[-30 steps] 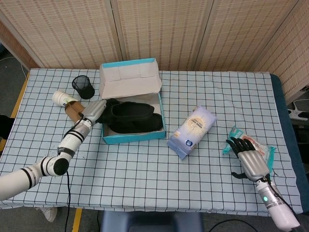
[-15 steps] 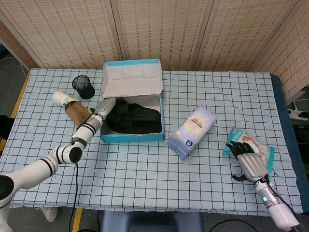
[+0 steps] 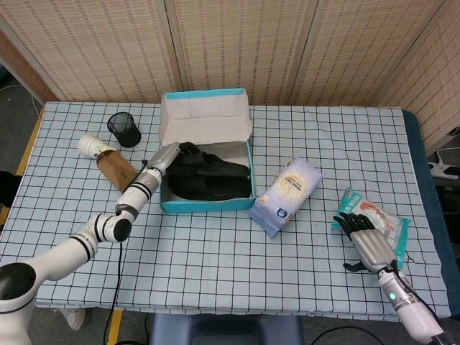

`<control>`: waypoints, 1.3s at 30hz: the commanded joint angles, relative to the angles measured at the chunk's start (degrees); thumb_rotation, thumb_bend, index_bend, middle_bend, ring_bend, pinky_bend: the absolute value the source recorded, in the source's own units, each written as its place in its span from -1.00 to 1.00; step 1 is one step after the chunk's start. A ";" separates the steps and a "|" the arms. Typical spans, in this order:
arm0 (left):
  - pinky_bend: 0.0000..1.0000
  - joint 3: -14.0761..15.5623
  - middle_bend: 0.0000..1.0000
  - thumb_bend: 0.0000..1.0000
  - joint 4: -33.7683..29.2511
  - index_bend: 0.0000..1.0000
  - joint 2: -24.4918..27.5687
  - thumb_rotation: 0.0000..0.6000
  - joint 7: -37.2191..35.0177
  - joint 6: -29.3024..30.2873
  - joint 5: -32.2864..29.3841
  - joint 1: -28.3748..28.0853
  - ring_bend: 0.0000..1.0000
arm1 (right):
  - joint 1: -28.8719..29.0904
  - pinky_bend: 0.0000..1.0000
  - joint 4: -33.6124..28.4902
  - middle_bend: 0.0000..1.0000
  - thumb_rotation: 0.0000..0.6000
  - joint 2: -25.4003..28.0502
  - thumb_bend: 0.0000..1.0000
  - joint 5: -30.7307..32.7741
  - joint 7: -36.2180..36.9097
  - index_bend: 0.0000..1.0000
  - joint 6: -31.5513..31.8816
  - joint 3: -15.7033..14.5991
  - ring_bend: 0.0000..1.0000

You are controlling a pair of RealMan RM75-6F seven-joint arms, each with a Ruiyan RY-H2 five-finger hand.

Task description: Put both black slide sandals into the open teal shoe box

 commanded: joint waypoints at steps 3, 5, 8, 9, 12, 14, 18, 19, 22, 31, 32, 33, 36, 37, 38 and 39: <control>0.15 0.38 0.19 0.25 6.26 0.01 -3.07 1.00 -2.95 -3.80 0.07 -0.47 0.02 | 0.15 -1.00 0.37 -1.00 1.00 -0.11 -0.93 -0.36 0.64 -1.00 -0.85 -0.38 -1.00; 0.15 -0.02 0.19 0.23 8.12 0.01 -3.96 1.00 -3.96 -4.62 -0.35 -0.67 0.02 | 0.20 -1.00 0.45 -1.00 1.00 -0.16 -0.93 -0.51 0.69 -1.00 -1.09 -0.52 -1.00; 0.15 -0.04 0.19 0.23 11.29 0.01 -5.41 1.00 -4.68 -5.51 -0.18 -1.03 0.02 | 0.28 -1.00 0.53 -1.00 1.00 -0.26 -0.93 -0.62 0.73 -1.00 -1.47 -0.72 -1.00; 0.15 0.03 0.19 0.23 12.04 0.01 -5.76 1.00 -4.88 -5.99 -0.13 -1.07 0.02 | 0.29 -1.00 0.57 -1.00 1.00 -0.30 -0.93 -0.63 0.71 -1.00 -1.50 -0.74 -1.00; 0.15 0.43 0.19 0.23 14.64 0.01 -7.06 1.00 -5.42 -7.84 0.01 -1.12 0.02 | 0.37 -1.00 0.68 -1.00 1.00 -0.46 -0.93 -0.59 0.63 -1.00 -1.74 -0.81 -1.00; 0.15 1.11 0.19 0.23 16.60 0.01 -8.17 1.00 -5.29 -8.99 0.37 -1.12 0.02 | 0.46 -1.00 0.79 -1.00 1.00 -0.61 -0.93 -0.57 0.55 -1.00 -1.97 -0.87 -1.00; 0.14 1.93 0.19 0.23 19.71 0.00 -9.79 1.00 -5.13 -11.32 1.01 -1.20 0.01 | 0.57 -1.00 0.77 -1.00 1.00 -0.70 -0.93 -0.69 0.37 -1.00 -2.25 -1.03 -1.00; 0.14 2.11 0.18 0.23 20.33 0.00 -10.06 1.00 -5.01 -11.69 1.20 -1.21 0.01 | 0.57 -1.00 0.75 -1.00 1.00 -0.68 -0.93 -0.69 0.36 -1.00 -2.23 -1.03 -1.00; 0.14 2.88 0.18 0.22 22.34 0.00 -11.01 1.00 -4.40 -12.93 1.87 -1.23 0.00 | 0.57 -1.00 0.75 -1.00 1.00 -0.63 -0.93 -0.60 0.40 -1.00 -2.21 -0.98 -1.00; 0.01 2.83 0.05 0.17 22.25 -0.12 -10.99 1.00 -3.52 -14.32 3.47 -0.51 -0.14 | 0.74 -1.00 1.11 -1.00 1.00 -0.85 -0.93 -0.35 1.10 -1.00 -2.76 -0.96 -1.00; -0.10 2.67 -0.05 0.13 21.41 -0.22 -10.56 1.00 -3.45 -14.08 3.85 -0.27 -0.25 | 0.73 -1.00 1.07 -1.00 1.00 -0.82 -0.93 -0.39 1.18 -1.00 -2.73 -0.95 -1.00; -0.17 2.47 -0.13 0.12 20.47 -0.30 -10.06 1.00 -3.46 -13.96 4.20 -0.02 -0.33 | 0.72 -1.00 1.04 -1.00 1.00 -0.79 -0.93 -0.44 1.23 -1.00 -2.71 -0.96 -1.00; -0.37 2.25 -0.42 0.07 19.62 -0.59 -9.60 1.00 -3.53 -13.95 4.47 0.23 -0.58 | 0.71 -1.00 1.01 -1.00 1.00 -0.78 -0.93 -0.49 1.28 -1.00 -2.69 -0.98 -1.00; -0.49 1.94 -0.64 0.02 18.61 -0.79 -9.05 1.00 -3.66 -13.92 4.73 0.51 -0.76 | 0.71 -1.00 0.97 -1.00 1.00 -0.79 -0.93 -0.55 1.30 -1.00 -2.68 -1.00 -1.00; -0.60 1.71 -0.84 -0.02 17.55 -0.94 -8.46 1.00 -3.70 -13.86 5.11 0.82 -0.92 | 0.69 -1.00 0.91 -1.00 1.00 -0.80 -0.92 -0.62 1.29 -1.00 -2.66 -1.04 -1.00; -0.67 1.58 -0.95 -0.06 16.50 -0.99 -7.82 1.00 -3.62 -13.78 5.62 1.12 -0.99 | 0.69 -1.00 0.87 -1.00 1.00 -0.81 -0.92 -0.67 1.27 -1.00 -2.66 -1.08 -1.00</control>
